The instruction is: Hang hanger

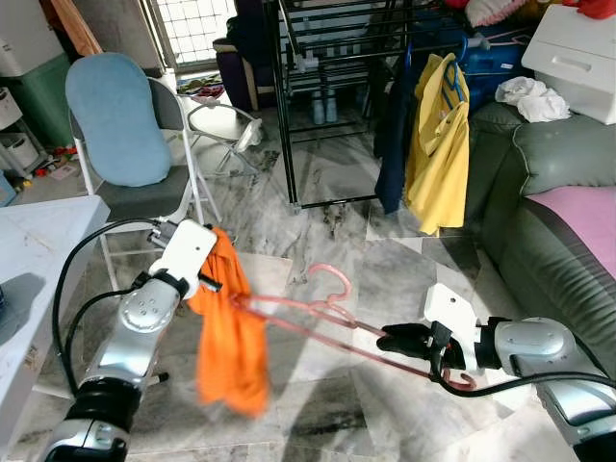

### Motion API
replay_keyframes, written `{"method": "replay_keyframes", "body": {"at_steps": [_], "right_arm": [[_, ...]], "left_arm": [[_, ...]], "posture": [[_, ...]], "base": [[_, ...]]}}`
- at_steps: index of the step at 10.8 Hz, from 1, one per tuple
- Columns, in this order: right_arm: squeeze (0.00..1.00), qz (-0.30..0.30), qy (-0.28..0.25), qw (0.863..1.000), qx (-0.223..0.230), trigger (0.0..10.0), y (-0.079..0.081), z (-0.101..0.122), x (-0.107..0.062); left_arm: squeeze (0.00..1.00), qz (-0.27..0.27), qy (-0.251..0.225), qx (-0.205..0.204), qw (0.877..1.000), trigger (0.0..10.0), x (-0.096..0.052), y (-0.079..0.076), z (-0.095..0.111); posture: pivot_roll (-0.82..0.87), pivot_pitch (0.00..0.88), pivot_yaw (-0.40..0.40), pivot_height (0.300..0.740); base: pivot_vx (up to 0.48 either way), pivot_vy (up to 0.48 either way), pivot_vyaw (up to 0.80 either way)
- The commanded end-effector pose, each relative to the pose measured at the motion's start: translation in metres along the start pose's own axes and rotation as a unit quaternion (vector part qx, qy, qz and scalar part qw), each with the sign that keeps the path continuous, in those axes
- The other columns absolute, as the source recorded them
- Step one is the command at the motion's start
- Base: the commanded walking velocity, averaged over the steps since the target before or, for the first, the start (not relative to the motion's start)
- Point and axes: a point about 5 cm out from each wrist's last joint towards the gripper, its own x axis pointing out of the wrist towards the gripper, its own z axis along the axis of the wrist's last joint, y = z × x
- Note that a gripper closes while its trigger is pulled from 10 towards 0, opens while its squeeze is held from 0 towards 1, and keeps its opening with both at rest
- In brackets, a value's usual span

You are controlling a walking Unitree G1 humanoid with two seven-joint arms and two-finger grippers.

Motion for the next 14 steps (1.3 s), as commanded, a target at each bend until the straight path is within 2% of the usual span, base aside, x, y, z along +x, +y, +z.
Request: {"method": "replay_keyframes", "body": {"at_steps": [1, 3, 4, 7, 11, 14], "right_arm": [[0.0, 0.001, -0.005, 1.0, -0.015, 10.0, -0.002, 0.006, 0.001], [0.0, -0.001, -0.005, 1.0, -0.017, 10.0, -0.007, 0.007, -0.007], [0.0, -0.025, -0.01, 0.999, -0.026, 10.0, -0.016, 0.01, -0.012], [0.0, -0.051, -0.029, 0.998, -0.032, 10.0, -0.027, 0.018, -0.014], [0.0, 0.009, -0.016, 1.0, -0.011, 10.0, -0.01, 0.008, -0.006], [0.0, 0.011, -0.008, 1.0, -0.009, 10.0, -0.01, 0.003, -0.007]], "left_arm": [[0.0, 0.017, -0.004, 0.013, 1.0, 10.0, -0.004, 0.013, 0.001], [0.0, 0.041, 0.026, 0.021, 0.999, 10.0, -0.007, 0.023, -0.011], [0.0, 0.038, 0.032, 0.027, 0.998, 10.0, -0.008, 0.023, -0.013], [0.0, 0.032, 0.038, 0.033, 0.998, 10.0, -0.009, 0.021, -0.017], [0.0, 0.026, 0.024, 0.022, 0.999, 10.0, -0.007, 0.015, -0.012], [0.0, 0.016, 0.002, 0.016, 1.0, 10.0, -0.005, 0.013, -0.002]], "posture": [[-0.07, 0.039, 0.091, 0.74], [-0.07, 0.039, 0.091, 0.74], [-0.07, 0.038, 0.091, 0.74], [-0.07, 0.038, 0.088, 0.74], [-0.07, 0.042, 0.085, 0.74], [-0.07, 0.047, 0.085, 0.74]], "base": [[0.0, 0.0, 0.0], [0.0, 0.0, 0.0], [0.0, 0.0, 0.0], [0.0, 0.0, 0.0], [0.0, 0.0, 0.0], [0.0, 0.0, 0.0]]}}
